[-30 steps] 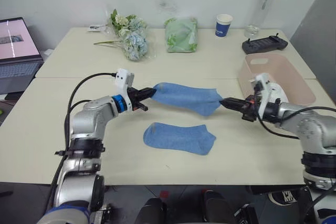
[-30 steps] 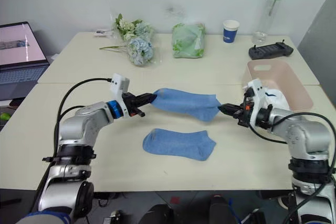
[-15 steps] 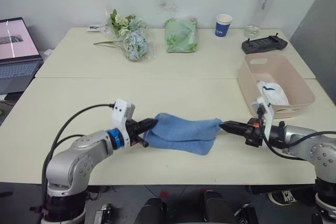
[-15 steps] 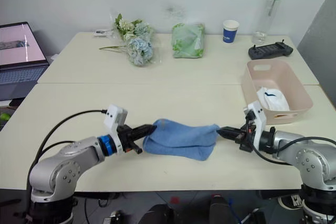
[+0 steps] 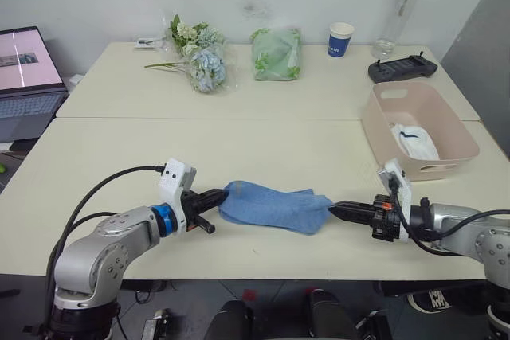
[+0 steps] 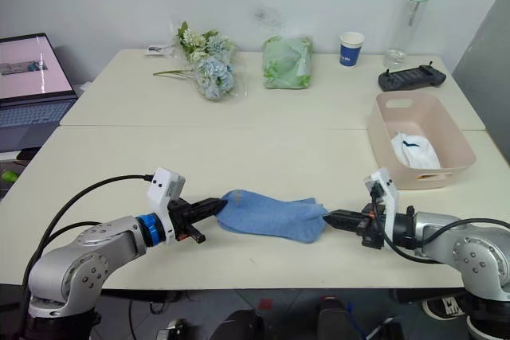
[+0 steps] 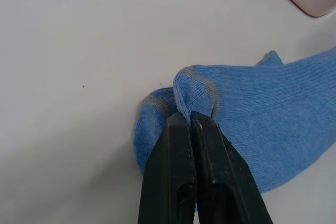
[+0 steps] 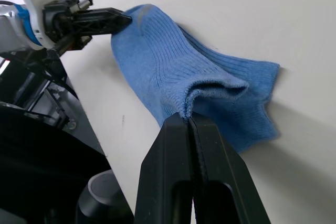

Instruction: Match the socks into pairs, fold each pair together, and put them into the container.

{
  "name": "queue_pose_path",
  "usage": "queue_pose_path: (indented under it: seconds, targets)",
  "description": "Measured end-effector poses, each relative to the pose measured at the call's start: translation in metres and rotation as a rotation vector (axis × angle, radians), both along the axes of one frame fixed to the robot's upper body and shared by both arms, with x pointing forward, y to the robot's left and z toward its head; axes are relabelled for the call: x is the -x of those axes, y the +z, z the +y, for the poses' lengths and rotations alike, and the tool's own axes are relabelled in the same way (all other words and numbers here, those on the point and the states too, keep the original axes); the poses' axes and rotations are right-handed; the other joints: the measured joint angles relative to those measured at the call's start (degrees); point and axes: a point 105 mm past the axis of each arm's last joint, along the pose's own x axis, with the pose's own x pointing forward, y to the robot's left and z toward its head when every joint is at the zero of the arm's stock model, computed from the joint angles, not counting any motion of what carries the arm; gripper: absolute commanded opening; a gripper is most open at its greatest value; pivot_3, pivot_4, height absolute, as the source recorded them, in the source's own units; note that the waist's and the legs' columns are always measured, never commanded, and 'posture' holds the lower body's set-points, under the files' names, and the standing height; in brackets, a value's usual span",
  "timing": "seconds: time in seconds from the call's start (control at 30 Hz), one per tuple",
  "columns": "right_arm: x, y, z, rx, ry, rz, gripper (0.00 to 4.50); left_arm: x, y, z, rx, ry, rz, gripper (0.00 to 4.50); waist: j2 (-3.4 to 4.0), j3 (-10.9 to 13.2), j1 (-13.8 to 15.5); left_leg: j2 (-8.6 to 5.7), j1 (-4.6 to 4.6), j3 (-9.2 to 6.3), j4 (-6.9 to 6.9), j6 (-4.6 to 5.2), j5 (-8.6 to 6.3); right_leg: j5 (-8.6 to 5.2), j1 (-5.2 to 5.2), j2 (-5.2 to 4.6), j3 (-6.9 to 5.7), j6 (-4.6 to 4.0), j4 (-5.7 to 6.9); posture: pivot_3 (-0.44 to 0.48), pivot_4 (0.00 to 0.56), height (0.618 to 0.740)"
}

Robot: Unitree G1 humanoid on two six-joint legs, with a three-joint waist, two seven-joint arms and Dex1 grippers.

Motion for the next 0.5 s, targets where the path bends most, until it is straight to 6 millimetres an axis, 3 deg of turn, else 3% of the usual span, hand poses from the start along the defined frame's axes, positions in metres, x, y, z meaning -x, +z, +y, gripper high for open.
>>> queue_pose_path:
  seconds: [0.2,0.5]
  targets:
    - [-0.009,-0.019,0.005,0.04,-0.028,0.012,0.0,0.002,-0.014,0.002,-0.031,-0.004,0.007,0.02,0.0,0.0,0.0,0.0,-0.01,0.0,0.0,0.0,0.0,0.0,-0.01,0.0,0.01,0.0,-0.01,0.0,0.15,0.74]
    - [-0.013,-0.034,0.003,0.127,-0.001,-0.01,0.0,0.0,-0.005,0.008,-0.013,0.02,-0.041,0.02,0.0,0.0,0.0,0.0,-0.01,-0.01,0.0,0.0,0.0,0.0,0.0,0.0,0.0,0.0,-0.02,0.0,0.15,0.74]
